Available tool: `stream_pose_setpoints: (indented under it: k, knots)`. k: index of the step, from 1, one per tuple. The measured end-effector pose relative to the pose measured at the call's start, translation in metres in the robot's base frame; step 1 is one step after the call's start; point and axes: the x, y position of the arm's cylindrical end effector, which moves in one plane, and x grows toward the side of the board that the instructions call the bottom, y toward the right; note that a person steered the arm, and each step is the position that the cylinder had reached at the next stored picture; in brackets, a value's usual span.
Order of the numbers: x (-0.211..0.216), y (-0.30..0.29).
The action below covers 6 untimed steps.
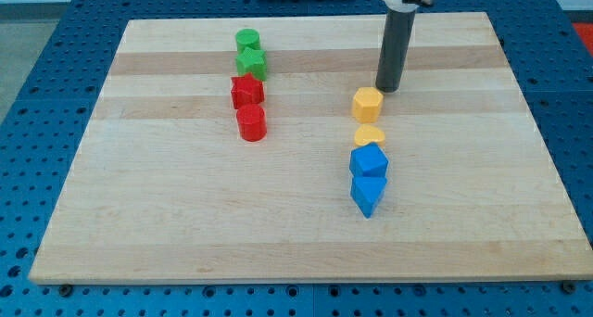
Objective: Move the yellow hexagon close to the yellow heart
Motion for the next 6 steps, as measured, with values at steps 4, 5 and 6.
stream_pose_setpoints:
  k: [4,5,6]
  knots:
    - [-0.02,-0.018]
    - [0.004,-0.024]
    - [0.016,-0.024]
